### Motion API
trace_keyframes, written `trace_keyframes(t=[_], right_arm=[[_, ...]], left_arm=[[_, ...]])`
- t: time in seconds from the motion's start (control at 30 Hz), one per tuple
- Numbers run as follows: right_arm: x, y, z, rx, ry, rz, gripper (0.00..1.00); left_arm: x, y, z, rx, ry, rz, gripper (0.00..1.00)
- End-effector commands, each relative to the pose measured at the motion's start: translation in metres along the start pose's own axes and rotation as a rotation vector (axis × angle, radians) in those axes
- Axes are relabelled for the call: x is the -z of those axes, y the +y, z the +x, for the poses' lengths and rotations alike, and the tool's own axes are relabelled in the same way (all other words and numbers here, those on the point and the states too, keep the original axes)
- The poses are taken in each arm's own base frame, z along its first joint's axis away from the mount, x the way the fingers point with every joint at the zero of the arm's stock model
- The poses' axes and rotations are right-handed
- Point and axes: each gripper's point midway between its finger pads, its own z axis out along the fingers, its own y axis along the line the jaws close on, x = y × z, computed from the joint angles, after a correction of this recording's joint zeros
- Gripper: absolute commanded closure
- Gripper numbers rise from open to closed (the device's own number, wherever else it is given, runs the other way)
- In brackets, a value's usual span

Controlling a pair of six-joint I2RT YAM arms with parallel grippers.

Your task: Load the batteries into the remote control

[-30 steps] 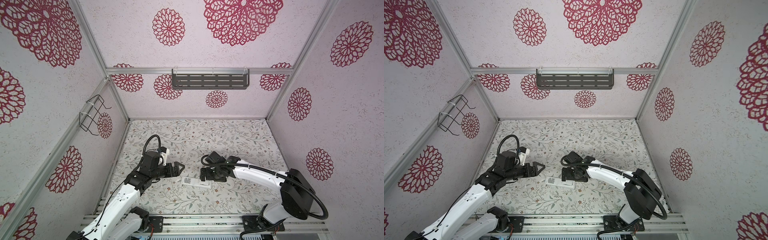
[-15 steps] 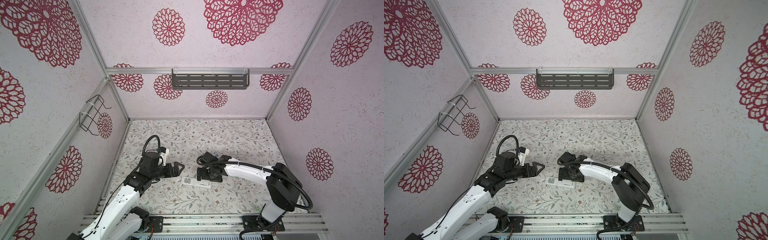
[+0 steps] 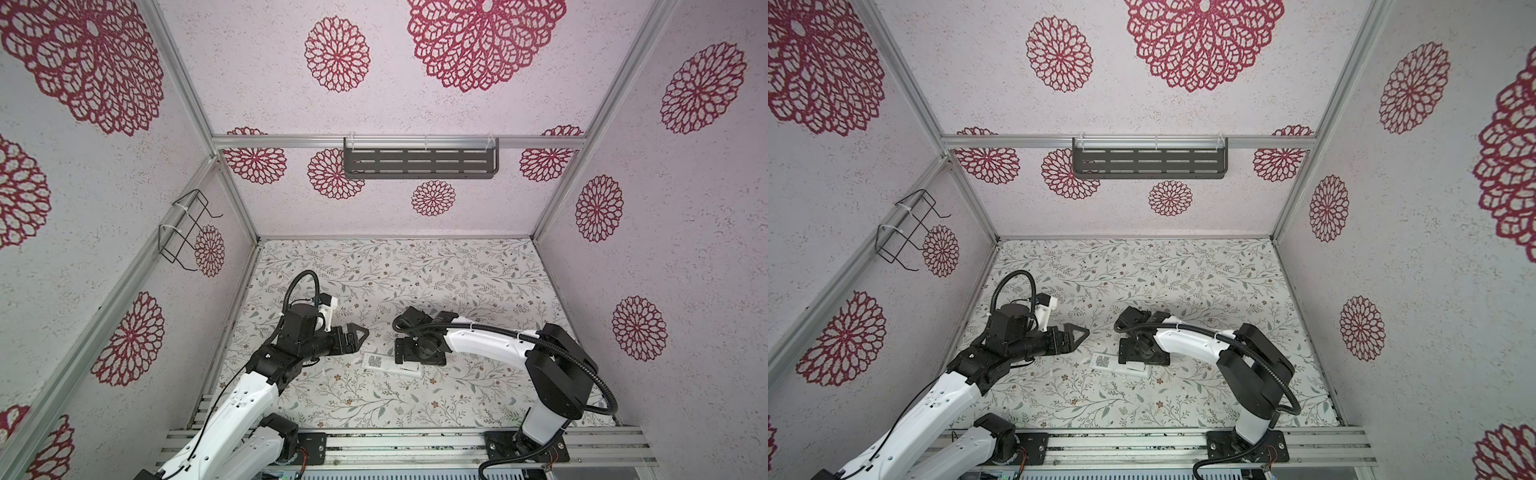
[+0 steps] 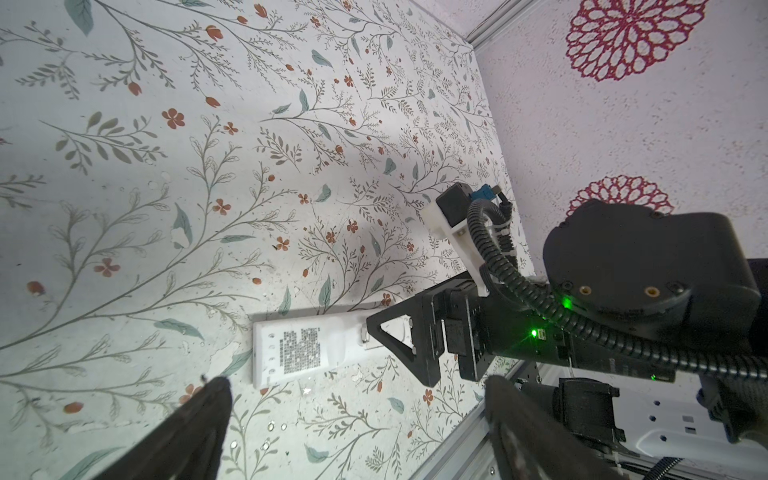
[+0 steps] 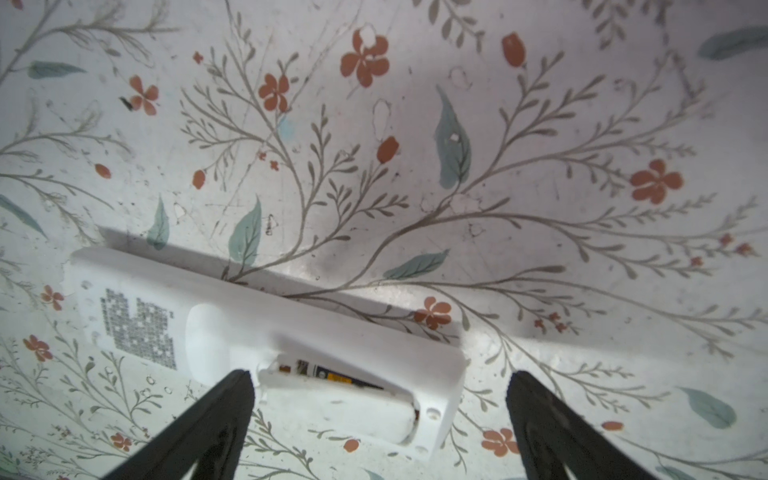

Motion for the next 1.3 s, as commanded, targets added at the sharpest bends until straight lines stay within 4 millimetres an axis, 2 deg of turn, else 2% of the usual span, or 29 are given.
trace_keyframes(t=[0.0, 0.4, 0.77, 0.97, 1.27], right_arm=[[-0.001, -0.012, 0.006, 0.002, 0.006, 0.053, 0.01], [-0.007, -0.020, 0.013, 0.014, 0.020, 0.068, 0.01], [-0.005, -0.017, 0.011, 0.019, 0.003, 0.040, 0.01], [0.011, -0.005, -0.002, 0.052, -0.064, -0.009, 0.01], [0.029, -0.003, -0.010, 0.185, -0.123, -0.037, 0.05]], left_arm=[[0.001, -0.002, -0.003, -0.013, -0.021, 0.011, 0.03], [0.000, -0.001, -0.003, -0.016, -0.023, 0.004, 0.03], [-0.001, 0.000, -0.003, -0.014, -0.017, -0.003, 0.03], [-0.001, 0.001, -0.003, -0.013, -0.013, -0.007, 0.03], [-0.002, 0.002, -0.002, -0.011, -0.009, -0.012, 0.03]])
